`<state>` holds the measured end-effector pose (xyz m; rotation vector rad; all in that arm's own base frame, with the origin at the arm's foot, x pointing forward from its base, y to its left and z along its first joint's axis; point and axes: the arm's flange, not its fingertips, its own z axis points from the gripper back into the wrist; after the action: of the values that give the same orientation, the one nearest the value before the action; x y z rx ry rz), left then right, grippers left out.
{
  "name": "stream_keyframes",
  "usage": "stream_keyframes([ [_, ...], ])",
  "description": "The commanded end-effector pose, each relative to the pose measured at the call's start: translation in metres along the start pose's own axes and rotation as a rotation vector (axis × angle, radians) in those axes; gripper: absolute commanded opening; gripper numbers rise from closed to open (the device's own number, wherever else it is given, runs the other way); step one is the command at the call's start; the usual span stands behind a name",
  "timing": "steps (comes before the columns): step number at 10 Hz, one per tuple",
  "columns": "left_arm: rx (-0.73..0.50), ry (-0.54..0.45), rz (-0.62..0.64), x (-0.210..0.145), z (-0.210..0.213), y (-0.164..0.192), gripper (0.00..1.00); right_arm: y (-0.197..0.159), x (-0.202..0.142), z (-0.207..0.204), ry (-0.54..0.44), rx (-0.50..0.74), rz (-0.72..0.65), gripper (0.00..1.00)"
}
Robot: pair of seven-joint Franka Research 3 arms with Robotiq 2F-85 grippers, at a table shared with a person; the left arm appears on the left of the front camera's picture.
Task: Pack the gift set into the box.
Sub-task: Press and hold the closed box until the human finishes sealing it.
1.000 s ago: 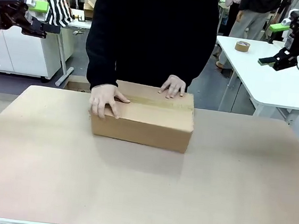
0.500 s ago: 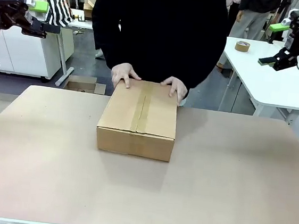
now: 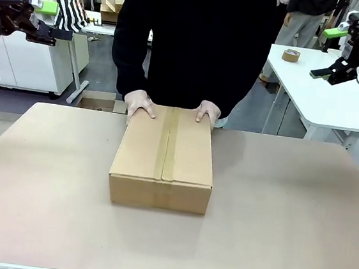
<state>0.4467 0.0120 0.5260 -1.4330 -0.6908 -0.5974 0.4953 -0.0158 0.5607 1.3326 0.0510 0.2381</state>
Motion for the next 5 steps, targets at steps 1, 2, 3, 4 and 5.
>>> stream_keyframes([
  [1,0.006,0.009,0.015,-0.0023,0.0005,-0.0036,1.00,0.0033,0.0011,-0.0026,-0.007,-0.018,-0.017,1.00],
  [2,0.006,0.009,0.015,-0.0023,0.0005,-0.0036,1.00,0.0033,0.0011,-0.0026,-0.007,-0.018,-0.017,1.00],
  [3,0.006,0.009,0.015,-0.0023,0.0005,-0.0036,1.00,0.0033,0.0011,-0.0026,-0.007,-0.018,-0.017,1.00],
  [4,0.006,0.009,0.015,-0.0023,0.0005,-0.0036,1.00,0.0033,0.0011,-0.0026,-0.007,-0.018,-0.017,1.00],
  [5,0.006,0.009,0.015,-0.0023,0.0005,-0.0036,1.00,0.0033,0.0011,-0.0026,-0.007,-0.018,-0.017,1.00],
])
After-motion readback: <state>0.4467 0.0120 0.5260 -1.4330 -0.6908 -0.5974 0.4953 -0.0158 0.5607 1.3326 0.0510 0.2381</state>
